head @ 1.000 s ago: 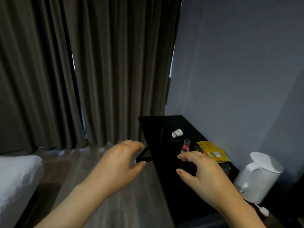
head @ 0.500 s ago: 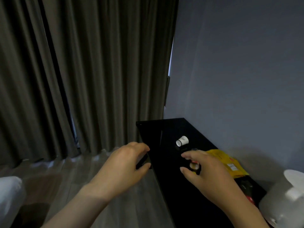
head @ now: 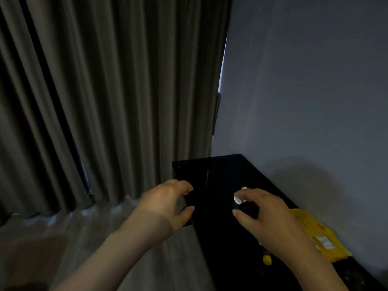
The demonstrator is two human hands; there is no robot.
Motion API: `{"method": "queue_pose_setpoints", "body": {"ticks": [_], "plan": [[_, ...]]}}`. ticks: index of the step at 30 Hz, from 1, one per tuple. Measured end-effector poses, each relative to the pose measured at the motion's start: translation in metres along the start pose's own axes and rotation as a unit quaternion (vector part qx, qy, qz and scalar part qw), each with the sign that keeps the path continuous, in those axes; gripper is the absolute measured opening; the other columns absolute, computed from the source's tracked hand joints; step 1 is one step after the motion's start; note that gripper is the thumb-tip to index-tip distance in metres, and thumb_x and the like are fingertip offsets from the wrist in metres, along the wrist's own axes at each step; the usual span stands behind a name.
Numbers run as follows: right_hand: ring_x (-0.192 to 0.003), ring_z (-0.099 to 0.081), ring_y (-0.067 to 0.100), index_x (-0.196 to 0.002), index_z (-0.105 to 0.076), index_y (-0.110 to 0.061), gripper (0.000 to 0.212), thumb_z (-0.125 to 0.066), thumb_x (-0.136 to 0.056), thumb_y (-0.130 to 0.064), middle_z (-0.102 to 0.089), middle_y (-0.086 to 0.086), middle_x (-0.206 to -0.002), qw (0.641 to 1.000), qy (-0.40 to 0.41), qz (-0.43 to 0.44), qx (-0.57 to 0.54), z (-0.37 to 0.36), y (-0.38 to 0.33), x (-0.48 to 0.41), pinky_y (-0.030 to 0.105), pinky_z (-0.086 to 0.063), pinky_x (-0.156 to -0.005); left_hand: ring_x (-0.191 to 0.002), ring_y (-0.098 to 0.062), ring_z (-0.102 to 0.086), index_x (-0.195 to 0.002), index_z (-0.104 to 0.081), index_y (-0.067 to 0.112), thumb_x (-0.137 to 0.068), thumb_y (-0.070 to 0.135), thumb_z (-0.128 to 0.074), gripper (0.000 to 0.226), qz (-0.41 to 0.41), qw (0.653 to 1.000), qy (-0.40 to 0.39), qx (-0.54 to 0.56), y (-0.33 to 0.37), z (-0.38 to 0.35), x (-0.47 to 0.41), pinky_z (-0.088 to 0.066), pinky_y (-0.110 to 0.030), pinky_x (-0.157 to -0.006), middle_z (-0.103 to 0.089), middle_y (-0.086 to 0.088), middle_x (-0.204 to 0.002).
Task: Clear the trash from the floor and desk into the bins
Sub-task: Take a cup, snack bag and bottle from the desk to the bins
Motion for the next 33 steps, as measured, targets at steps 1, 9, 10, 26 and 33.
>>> {"method": "queue_pose_setpoints", "body": {"ticks": [1,9,10,26,33], "plan": [[-0.102,-0.048,-0.006,-0.122,-0.059,-0.029,0.038,-0.066,-0.084,-0.033,-0.05,-0.024,-0.107,1.0,-0.001,-0.004,0.001,-0.005,0.002,-0.009,0.014,-0.04,-0.092,-0.106,-0.005,-0.058,-0.119,-0.058,0.028,-0.071,0.049,-0.046,0.054,0.002,1.0,-0.002,0.003,-0.008,-0.003,-0.01,-0.044,-0.019,-0.091,-0.06,0.012,-0.113],[-0.099,-0.055,-0.001,-0.12,-0.06,-0.029,0.038,-0.068,-0.083,-0.033,-0.059,-0.015,-0.11,0.999,0.023,-0.047,0.013,-0.042,0.012,-0.084,0.013,-0.043,-0.087,-0.105,-0.007,-0.058,-0.121,-0.056,0.027,-0.071,0.047,-0.046,0.055,-0.044,0.998,-0.035,0.035,-0.072,-0.022,-0.095,-0.046,-0.024,-0.092,-0.059,0.011,-0.114],[-0.099,-0.055,-0.001,-0.12,-0.06,-0.029,0.038,-0.068,-0.083,-0.033,-0.059,-0.015,-0.11,0.998,0.03,-0.054,0.016,-0.047,0.012,-0.095,0.012,-0.043,-0.086,-0.105,-0.006,-0.058,-0.121,-0.057,0.027,-0.073,0.047,-0.048,0.053,-0.057,0.997,-0.035,0.037,-0.081,-0.021,-0.107,-0.046,-0.023,-0.092,-0.06,0.011,-0.114],[-0.092,-0.056,-0.006,-0.105,-0.063,-0.037,0.028,-0.071,-0.08,-0.03,-0.057,-0.026,-0.099,0.961,0.12,-0.235,0.085,-0.078,0.026,-0.183,-0.001,-0.038,-0.075,-0.096,-0.004,-0.058,-0.115,-0.059,0.026,-0.073,0.045,-0.054,0.046,-0.193,0.965,-0.132,0.118,-0.147,-0.065,-0.265,-0.049,-0.026,-0.088,-0.06,0.01,-0.107],[-0.094,-0.049,-0.005,-0.117,-0.062,-0.028,0.036,-0.069,-0.082,-0.029,-0.061,-0.016,-0.112,0.938,0.154,-0.292,0.102,-0.053,0.067,-0.188,-0.004,-0.032,-0.073,-0.098,-0.002,-0.055,-0.118,-0.057,0.027,-0.083,0.035,-0.064,0.037,-0.257,0.945,-0.153,0.129,-0.106,-0.1,-0.311,-0.047,-0.023,-0.09,-0.057,0.012,-0.11]]}}
Point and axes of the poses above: each hand's wrist, its own x-axis away from the middle knuckle, its own z-axis out of the back of the hand, y = z × x, the point moved 4 cm from there along -x, towards the middle knuckle
